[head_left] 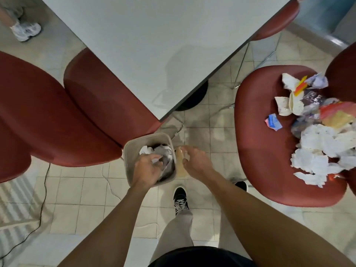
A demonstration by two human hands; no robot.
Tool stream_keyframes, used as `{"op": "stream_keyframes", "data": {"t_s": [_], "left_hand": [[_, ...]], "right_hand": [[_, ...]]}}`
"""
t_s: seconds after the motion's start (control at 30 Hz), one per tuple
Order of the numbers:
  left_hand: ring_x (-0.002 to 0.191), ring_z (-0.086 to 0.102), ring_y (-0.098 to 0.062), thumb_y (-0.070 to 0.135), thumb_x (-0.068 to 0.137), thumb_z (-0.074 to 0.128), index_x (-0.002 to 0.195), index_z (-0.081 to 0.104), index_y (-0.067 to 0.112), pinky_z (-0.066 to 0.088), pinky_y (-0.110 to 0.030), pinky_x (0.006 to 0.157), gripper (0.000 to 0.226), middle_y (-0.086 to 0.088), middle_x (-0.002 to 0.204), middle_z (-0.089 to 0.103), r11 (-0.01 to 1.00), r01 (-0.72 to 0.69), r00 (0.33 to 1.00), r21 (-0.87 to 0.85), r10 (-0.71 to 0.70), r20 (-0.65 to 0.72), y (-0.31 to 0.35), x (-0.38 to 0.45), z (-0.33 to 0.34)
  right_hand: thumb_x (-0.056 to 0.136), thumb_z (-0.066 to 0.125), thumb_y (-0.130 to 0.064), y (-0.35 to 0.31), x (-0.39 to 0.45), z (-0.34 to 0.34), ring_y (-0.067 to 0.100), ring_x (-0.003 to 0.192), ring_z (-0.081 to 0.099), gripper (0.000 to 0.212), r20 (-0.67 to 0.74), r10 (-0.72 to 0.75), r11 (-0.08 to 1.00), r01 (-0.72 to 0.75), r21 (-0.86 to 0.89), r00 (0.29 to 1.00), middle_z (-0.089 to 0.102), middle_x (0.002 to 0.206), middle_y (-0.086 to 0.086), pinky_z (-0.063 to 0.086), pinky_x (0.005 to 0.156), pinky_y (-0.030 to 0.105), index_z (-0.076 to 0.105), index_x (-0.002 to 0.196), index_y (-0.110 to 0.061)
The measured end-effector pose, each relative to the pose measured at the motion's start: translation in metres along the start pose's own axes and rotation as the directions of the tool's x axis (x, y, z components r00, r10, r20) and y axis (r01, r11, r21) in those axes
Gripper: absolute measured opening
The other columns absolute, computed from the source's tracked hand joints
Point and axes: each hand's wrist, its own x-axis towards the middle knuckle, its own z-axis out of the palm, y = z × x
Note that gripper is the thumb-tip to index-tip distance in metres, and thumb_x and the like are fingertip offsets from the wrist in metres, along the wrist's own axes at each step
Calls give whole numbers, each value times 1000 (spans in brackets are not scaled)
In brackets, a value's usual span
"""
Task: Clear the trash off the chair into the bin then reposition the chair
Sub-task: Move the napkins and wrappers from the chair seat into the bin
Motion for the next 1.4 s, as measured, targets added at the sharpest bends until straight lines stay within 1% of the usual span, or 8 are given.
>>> {"op": "stream_keyframes", "data": {"t_s": [0.13,0.27,0.53,0.77,0.93,1.07,1.27,1.4], "left_hand": [[83,62,-9,14,81,66,91,73,24,49,-22,82,16,5,96,68,992,-120,992,37,118,51,37,3,30],[80,61,-19,6,78,70,95,73,20,49,-22,80,22,-6,94,62,985,-158,982,66,150,112,81,4,75],[116,56,-25,30,80,68,100,66,42,47,-40,99,23,0,110,65,948,-296,917,118,248,312,180,2,185],[86,57,-14,20,81,70,102,70,28,43,-22,83,23,0,102,56,885,-437,859,159,358,365,264,11,271],[96,60,-16,19,78,72,102,71,28,46,-28,93,26,2,108,58,846,-503,828,176,413,378,299,34,322],[103,58,-19,13,77,71,105,71,18,33,-13,89,28,-5,112,61,794,-566,794,222,452,406,318,60,357],[134,37,-28,5,84,62,125,62,18,36,-32,106,44,-12,149,34,749,-584,787,314,429,443,323,88,401],[143,18,-33,-2,84,58,135,53,19,29,-44,114,55,-17,155,20,629,-698,698,342,489,523,321,102,420]], "right_hand": [[91,54,-17,50,-8,-30,26,112,57,51,-11,92,995,-91,42,996,54,128,7,50,93,37,43,140,-27],[89,54,-18,110,-26,-65,28,110,57,51,-31,180,981,-177,82,983,54,124,8,49,94,38,45,139,-26],[86,55,-17,237,-62,-130,32,109,58,50,-147,382,919,-358,164,913,48,132,10,49,93,38,48,135,-24],[85,55,-15,322,-65,-164,31,105,56,48,-218,505,857,-453,247,835,43,125,8,51,85,40,49,132,-21],[87,57,-16,364,-50,-172,30,126,39,53,-241,518,855,-487,177,821,35,144,8,43,100,44,45,138,-26],[86,57,-11,388,-31,-174,28,124,38,54,-241,482,875,-473,100,842,31,146,7,40,100,40,45,136,-29],[85,56,-10,409,-6,-167,29,126,33,56,-188,485,869,-495,-9,854,22,146,12,34,103,38,41,134,-32],[83,52,1,420,3,-162,29,127,34,62,-159,485,873,-487,25,860,23,146,11,35,103,38,42,134,-31]]}}
